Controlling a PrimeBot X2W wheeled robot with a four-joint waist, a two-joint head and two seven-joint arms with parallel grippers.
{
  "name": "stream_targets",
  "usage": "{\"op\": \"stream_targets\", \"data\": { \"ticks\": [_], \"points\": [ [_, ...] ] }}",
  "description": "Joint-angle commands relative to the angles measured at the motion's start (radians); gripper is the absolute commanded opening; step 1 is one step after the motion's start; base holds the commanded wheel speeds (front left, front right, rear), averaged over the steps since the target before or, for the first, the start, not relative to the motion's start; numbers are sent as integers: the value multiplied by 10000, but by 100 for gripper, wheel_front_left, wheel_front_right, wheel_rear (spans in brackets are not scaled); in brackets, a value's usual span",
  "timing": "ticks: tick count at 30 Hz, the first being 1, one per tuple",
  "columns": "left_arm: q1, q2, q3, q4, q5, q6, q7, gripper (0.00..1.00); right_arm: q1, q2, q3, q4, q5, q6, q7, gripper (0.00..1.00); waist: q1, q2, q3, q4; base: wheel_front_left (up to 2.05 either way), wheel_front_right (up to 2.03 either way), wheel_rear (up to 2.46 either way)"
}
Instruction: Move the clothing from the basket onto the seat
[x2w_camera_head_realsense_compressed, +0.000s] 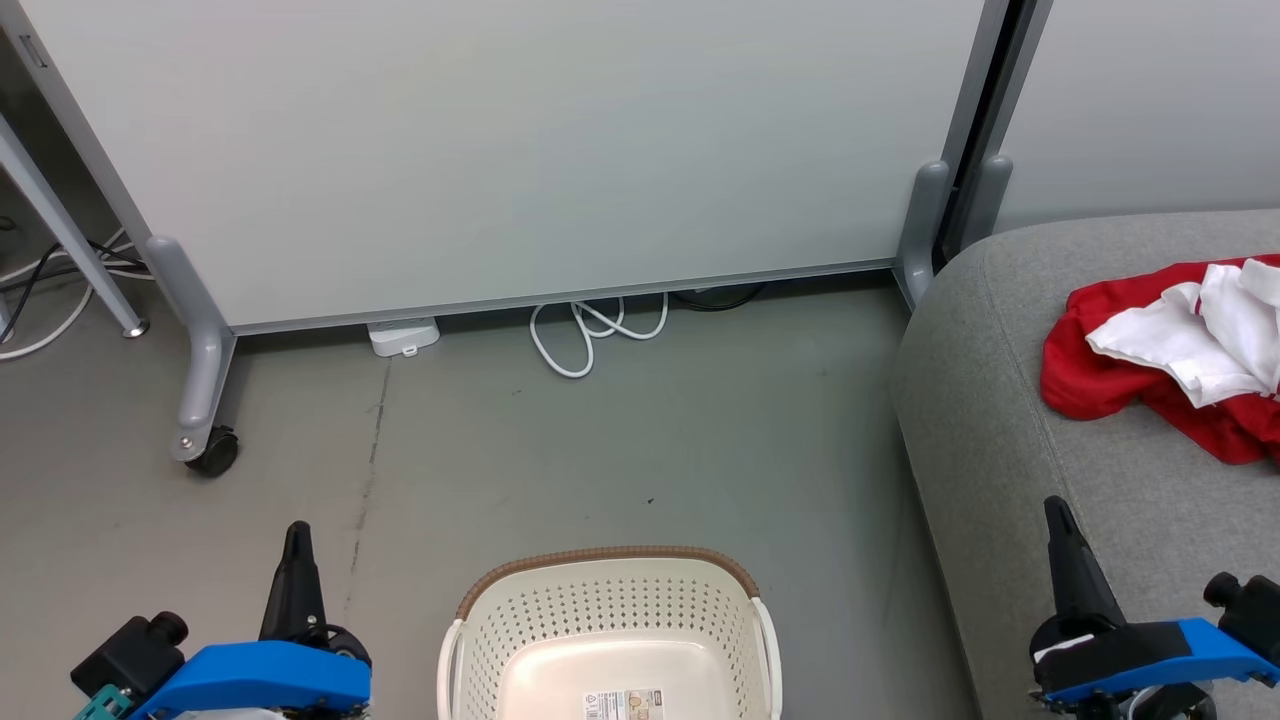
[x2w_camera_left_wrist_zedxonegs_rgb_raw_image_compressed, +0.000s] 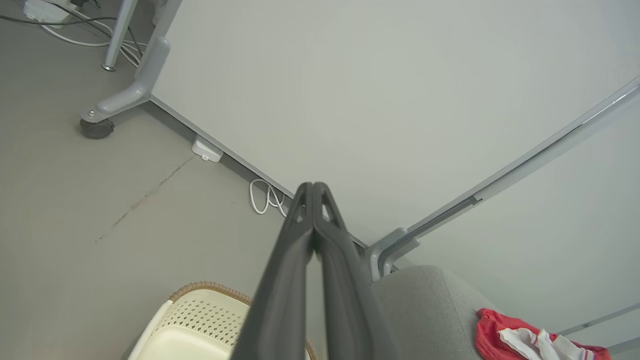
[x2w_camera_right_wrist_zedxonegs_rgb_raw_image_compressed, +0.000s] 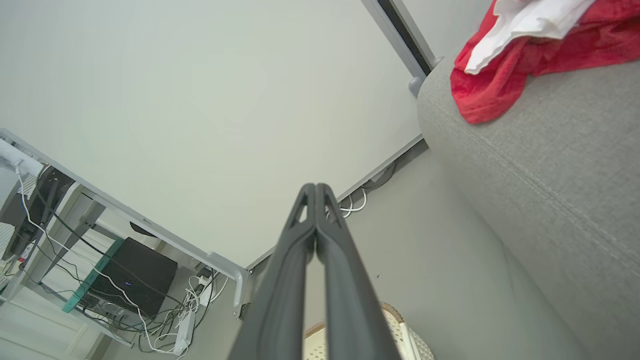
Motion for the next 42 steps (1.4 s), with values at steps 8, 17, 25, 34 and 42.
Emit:
{"op": "stream_targets", "data": {
  "ticks": [8,17,25,34,42],
  "points": [
    [-372,40,162,-177,-1212,-81,300,0,-333,7,-92,-167,1254,4,317,0,0,-1,1,-22,0,0,0],
    [-458,43,269,-209,-2299,-122,574,0,-409,16,-158,-173,2350,4,602,0,0,-1,2,-46,0,0,0],
    [-541,45,354,-233,-3184,-161,801,0,-450,23,-211,-179,3251,5,834,0,0,-1,4,-67,0,0,0],
    [-606,47,436,-256,-4110,-196,1031,0,-512,30,-262,-183,4189,5,1067,0,0,-1,5,-91,0,0,0],
    [-659,49,505,-277,-4869,-225,1229,0,-544,37,-307,-186,4972,5,1262,0,0,-1,6,-112,0,0,0]
  ]
}}
